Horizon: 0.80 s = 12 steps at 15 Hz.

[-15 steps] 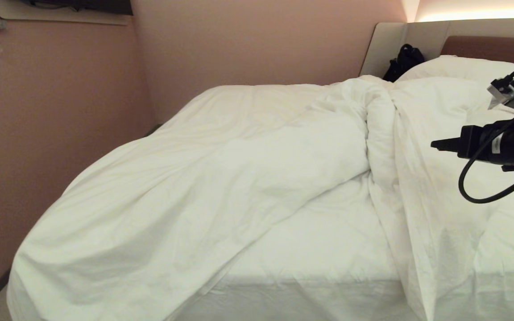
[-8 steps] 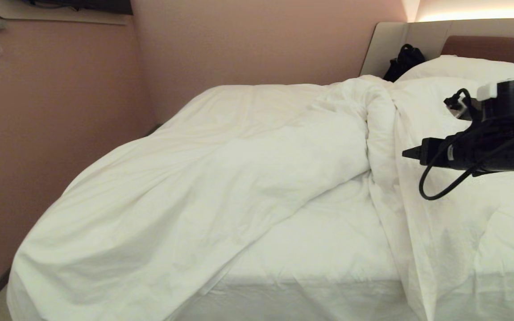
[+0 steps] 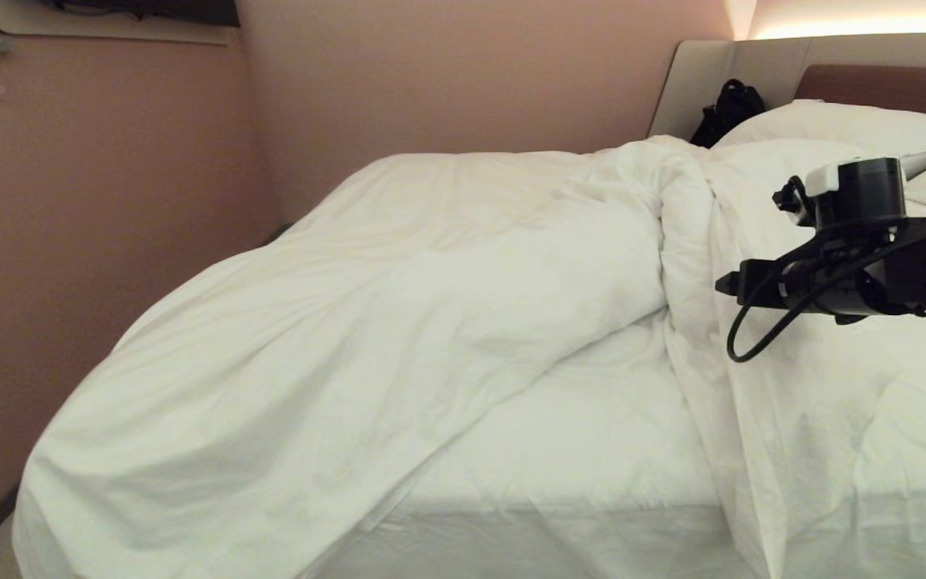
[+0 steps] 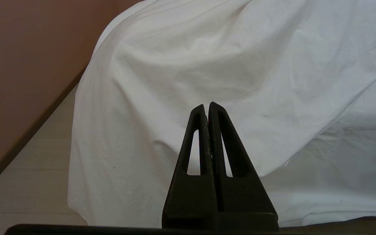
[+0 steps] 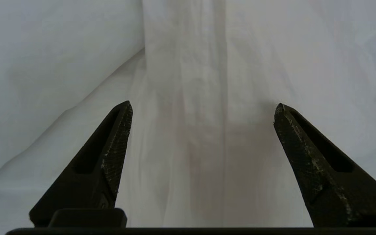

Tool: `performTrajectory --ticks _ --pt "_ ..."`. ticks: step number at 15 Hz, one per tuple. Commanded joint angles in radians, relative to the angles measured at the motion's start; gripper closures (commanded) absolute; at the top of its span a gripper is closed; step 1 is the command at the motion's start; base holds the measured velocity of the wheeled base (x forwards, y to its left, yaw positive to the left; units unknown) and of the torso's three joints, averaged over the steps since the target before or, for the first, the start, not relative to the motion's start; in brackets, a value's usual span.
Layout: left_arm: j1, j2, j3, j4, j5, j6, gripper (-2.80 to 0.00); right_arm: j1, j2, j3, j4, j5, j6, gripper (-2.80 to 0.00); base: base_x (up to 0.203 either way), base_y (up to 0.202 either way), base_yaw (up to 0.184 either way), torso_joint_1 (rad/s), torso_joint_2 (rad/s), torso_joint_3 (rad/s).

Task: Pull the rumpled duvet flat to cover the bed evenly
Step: Flatten the corners of the folded blanket

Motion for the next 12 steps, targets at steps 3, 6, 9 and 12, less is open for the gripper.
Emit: performTrajectory --ticks 3,6,9,12 --pt "0.001 0.000 0.000 -0.001 0.001 0.000 0.00 0.021 0.027 -0.009 -0.001 -0.173 0.000 -2.80 0.000 0.000 0.000 0.000 0.00 0.000" --pt "0.000 0.000 0.000 -0.001 0.001 0.000 0.00 0.024 0.063 -0.017 -0.006 -0.193 0.001 -2.80 0.000 0.000 0.000 0.000 0.00 0.000" --pt "0.000 0.000 0.000 -0.001 0.001 0.000 0.00 0.022 0.106 -0.036 -0.012 -0.246 0.003 -2.80 0.000 0.000 0.000 0.000 0.00 0.000" --pt "0.000 0.000 0.000 -0.001 0.001 0.000 0.00 0.023 0.149 -0.049 -0.012 -0.251 0.005 -2.80 0.000 0.000 0.000 0.000 0.00 0.000"
